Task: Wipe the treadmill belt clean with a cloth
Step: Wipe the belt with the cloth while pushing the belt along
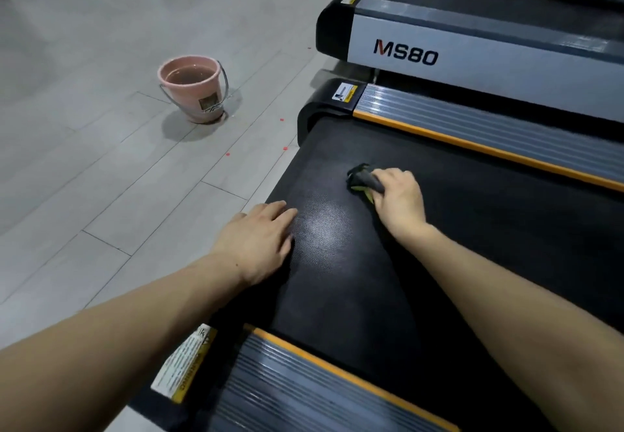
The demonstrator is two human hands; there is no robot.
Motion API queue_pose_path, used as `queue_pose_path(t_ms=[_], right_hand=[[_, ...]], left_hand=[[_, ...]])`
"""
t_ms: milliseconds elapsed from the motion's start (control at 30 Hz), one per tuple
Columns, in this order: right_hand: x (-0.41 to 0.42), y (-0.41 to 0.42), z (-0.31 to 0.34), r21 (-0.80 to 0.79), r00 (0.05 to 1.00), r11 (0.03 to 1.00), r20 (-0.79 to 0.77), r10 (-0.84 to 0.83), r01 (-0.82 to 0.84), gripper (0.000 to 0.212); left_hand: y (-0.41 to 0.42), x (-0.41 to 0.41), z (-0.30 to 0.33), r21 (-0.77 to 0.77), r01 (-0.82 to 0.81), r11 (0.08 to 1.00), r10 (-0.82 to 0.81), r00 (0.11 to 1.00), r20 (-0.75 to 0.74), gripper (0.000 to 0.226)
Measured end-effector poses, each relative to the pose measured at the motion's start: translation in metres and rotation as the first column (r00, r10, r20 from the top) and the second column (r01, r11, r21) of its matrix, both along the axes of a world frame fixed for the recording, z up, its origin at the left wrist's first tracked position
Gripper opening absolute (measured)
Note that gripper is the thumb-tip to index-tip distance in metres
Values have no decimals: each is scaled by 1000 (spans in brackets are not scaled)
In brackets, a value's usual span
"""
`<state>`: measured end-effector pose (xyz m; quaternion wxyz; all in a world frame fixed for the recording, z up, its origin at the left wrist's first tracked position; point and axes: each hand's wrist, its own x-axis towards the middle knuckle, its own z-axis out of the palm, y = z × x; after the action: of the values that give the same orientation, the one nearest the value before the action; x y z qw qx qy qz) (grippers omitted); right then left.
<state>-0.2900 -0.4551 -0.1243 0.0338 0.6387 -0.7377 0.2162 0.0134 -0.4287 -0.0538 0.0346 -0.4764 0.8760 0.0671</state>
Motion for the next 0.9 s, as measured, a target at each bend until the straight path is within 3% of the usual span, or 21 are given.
queue_pose_path(t_ms=[67, 167, 267, 333, 400, 467, 533, 600, 733, 833, 900], right_hand=[[28, 34, -2, -48, 996, 996, 34, 82, -80, 27], [63, 103, -1, -53, 918, 925, 113, 380, -376, 29], [53, 120, 1, -37, 819, 819, 28, 573, -572, 29], [28, 93, 0, -53, 865, 863, -42, 501, -502, 30], [8, 64, 5, -52, 963, 961, -28, 269, -270, 28], [3, 51, 10, 15, 997, 997, 26, 71, -71, 25], [17, 55, 11, 44, 999, 999, 45, 8, -9, 26], [36, 74, 10, 41, 994, 995, 64, 83, -86, 29], [67, 125, 0, 4, 903, 905, 73, 424, -425, 26], [62, 119, -6, -95, 882, 878, -1, 471, -469, 29], [43, 85, -10, -88, 908, 904, -76, 412, -418, 30]], left_hand=[[9, 0, 10, 24, -50, 998, 51, 997, -50, 51], [17, 1, 31, 24, -94, 995, 95, 993, -75, 51], [26, 10, 54, -59, -77, 995, 77, 997, 3, 49], [34, 20, 67, -108, -4, 994, 10, 998, 59, 47], [43, 25, 78, -122, 17, 992, -6, 996, 89, 46], [53, 21, 83, -112, -46, 993, 56, 995, 86, 47], [64, 11, 82, -90, -102, 991, 111, 988, 108, 48], [70, 3, 78, -73, -122, 990, 130, 985, 111, 50], [66, 4, 69, -59, -103, 993, 109, 990, 95, 50], [58, 9, 63, -63, -76, 995, 82, 990, 114, 47], [60, 16, 58, -78, -29, 997, 41, 986, 163, 43]])
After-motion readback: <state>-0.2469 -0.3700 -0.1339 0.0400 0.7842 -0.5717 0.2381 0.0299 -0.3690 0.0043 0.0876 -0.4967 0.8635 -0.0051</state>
